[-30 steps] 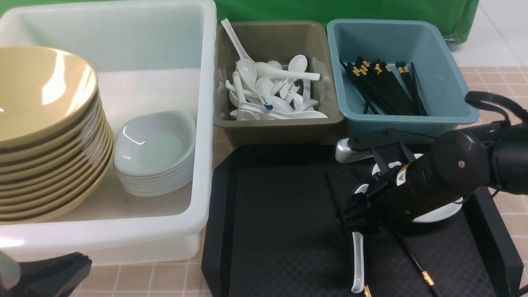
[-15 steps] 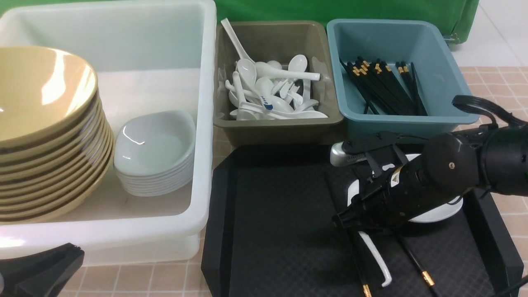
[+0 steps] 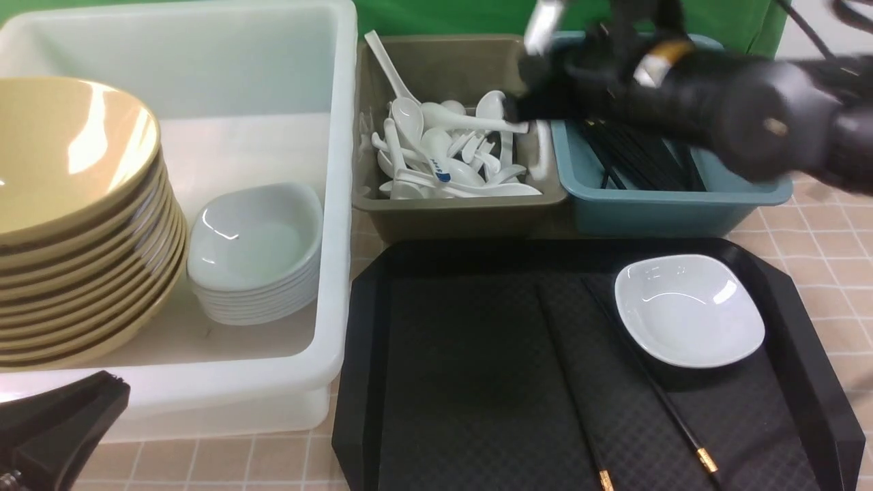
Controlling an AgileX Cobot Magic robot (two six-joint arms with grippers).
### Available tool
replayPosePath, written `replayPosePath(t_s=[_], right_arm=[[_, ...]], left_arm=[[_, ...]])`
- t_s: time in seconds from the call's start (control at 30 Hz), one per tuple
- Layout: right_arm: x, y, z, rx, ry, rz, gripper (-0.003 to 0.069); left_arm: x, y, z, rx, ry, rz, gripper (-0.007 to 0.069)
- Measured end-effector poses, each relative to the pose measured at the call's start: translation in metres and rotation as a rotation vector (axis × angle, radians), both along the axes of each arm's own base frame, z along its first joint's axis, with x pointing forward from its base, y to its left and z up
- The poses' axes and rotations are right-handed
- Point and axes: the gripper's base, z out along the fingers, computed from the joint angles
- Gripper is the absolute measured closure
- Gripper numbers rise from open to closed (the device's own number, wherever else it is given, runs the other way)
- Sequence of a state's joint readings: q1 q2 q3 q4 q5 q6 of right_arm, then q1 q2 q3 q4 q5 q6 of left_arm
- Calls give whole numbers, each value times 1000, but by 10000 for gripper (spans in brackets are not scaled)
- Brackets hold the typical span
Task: On brown table put chopsticks spoon bowls plates into blue grey white boxes.
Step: 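Place the white spoon into the bin of spoons with the right gripper, then reach for and grasp the small white dish on the black tray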
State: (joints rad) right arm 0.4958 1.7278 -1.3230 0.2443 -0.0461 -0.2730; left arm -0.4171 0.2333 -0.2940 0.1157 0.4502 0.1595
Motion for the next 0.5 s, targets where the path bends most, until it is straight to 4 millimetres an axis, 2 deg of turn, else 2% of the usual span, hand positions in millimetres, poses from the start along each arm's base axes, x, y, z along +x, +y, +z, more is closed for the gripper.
replayPosePath(t_s=[0.03, 0.1, 0.2, 0.33, 0.37, 0.4, 0.43, 0.5], right_arm=[[13, 5, -2, -14, 3, 3, 516], [22, 8, -9, -32, 35, 7, 484], [43, 3, -17, -106, 207, 31, 279], [42, -30, -11, -184, 432, 28, 144], [40, -42, -11, -209, 500, 21, 125], [41, -45, -10, -209, 497, 15, 125], [36, -66, -13, -247, 601, -9, 108], [27, -90, -23, -283, 735, -48, 100]], left_arm=[[0, 0, -1, 1, 2, 0, 620], [0, 0, -2, 1, 2, -1, 620], [1, 0, -5, 5, 11, -1, 620], [1, 0, -6, 7, 11, 0, 620], [1, 0, -6, 7, 11, 0, 620], [1, 0, -6, 7, 11, 0, 620], [1, 0, -6, 7, 10, 0, 620], [1, 0, -6, 6, 9, 0, 620]])
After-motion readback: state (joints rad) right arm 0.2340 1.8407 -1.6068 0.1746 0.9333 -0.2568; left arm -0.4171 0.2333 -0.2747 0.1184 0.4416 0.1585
